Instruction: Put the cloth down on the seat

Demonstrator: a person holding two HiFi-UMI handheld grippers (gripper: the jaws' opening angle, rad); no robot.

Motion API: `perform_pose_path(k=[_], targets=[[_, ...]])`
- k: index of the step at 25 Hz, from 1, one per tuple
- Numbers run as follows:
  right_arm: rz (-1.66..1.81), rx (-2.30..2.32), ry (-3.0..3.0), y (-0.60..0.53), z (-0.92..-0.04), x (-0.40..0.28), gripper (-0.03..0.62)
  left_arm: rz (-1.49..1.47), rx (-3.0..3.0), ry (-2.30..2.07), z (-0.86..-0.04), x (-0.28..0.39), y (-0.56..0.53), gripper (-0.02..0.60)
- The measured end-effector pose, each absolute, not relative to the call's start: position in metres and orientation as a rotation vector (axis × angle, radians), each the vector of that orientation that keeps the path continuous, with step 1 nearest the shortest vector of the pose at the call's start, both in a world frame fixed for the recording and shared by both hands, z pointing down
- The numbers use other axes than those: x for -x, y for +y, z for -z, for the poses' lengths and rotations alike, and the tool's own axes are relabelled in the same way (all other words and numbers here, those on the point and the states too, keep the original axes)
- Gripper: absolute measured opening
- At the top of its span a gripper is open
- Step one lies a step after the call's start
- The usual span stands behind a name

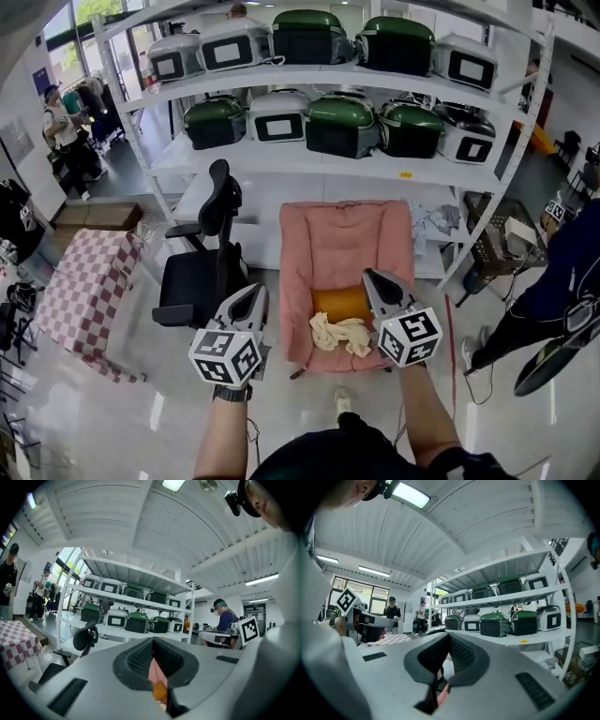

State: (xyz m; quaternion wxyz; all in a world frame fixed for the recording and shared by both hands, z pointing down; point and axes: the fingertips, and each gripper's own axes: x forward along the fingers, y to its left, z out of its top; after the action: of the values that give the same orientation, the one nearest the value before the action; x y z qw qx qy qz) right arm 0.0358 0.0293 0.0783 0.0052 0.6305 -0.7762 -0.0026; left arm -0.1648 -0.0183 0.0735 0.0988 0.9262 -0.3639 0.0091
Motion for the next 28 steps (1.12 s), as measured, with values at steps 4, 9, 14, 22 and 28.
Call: perform_pose_path(k=[4,9,14,22,28], targets=[[0.014,-1.982,-2.449,0.036,-0.071,-0.033,0.005,-0.016,-2.742,-1.103,-0.067,0.174,-0.011,0.006],[0.037,-1.968,-2.462,0.038,-0.068,-0.027,0.005,-0.004,-2.755,-1.113,-0.062,0.179,-0.005,0.006],[0.043,-1.957,-2.483,0.039,-0.065,-0.021,0.005,0.004,-2.763,-1.129,-0.057,0.183,-0.003,0.006],[0.07,-1.937,-2.479,0.037,-0.064,-0.013,0.005,0.011,-2.773,-1.147,-0.051,0.189,-0.002,0.006],[0.076,-1.933,-2.48,0.036,-0.063,-0.01,0.005,0.012,-2.772,-1.157,-0.051,0.192,-0.003,0.006]])
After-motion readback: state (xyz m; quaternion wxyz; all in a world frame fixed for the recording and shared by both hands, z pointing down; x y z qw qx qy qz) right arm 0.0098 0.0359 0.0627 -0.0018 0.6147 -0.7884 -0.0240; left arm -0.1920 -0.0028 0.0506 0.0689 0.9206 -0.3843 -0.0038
